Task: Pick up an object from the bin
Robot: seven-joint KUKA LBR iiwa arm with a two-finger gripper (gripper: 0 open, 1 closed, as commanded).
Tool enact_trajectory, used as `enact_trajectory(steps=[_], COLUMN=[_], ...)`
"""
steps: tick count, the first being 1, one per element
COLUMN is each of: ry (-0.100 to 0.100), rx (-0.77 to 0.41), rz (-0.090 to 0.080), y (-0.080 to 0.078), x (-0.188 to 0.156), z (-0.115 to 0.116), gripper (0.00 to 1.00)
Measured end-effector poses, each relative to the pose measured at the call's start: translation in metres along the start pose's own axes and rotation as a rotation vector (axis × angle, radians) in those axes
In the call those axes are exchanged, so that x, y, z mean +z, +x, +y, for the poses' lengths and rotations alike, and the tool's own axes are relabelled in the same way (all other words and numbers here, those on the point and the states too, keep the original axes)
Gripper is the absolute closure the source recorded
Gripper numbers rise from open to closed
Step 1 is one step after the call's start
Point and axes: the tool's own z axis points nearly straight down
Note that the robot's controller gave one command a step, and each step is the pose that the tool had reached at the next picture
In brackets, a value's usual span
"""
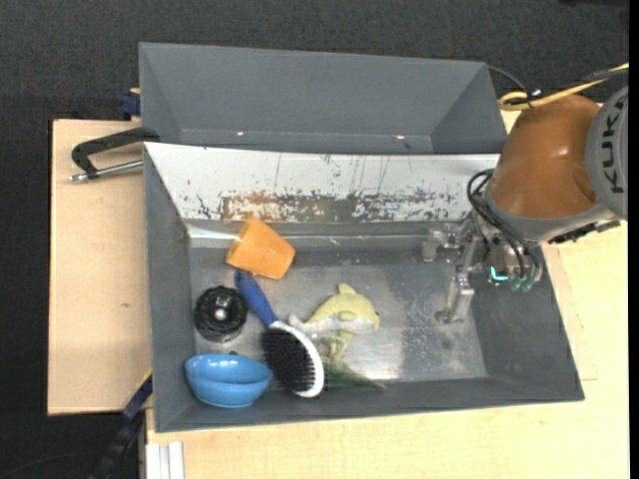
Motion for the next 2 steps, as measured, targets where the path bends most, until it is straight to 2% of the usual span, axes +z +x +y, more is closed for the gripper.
enact_trajectory(steps=[1, 2], ry=[-0.001, -0.002], rx=[-0.226, -0.347], rz=[-0.006, -0.001], y=[-0.018, 0.032], x=[0.024, 0.058], z=[0.068, 0.131], gripper=[0.0, 0.0])
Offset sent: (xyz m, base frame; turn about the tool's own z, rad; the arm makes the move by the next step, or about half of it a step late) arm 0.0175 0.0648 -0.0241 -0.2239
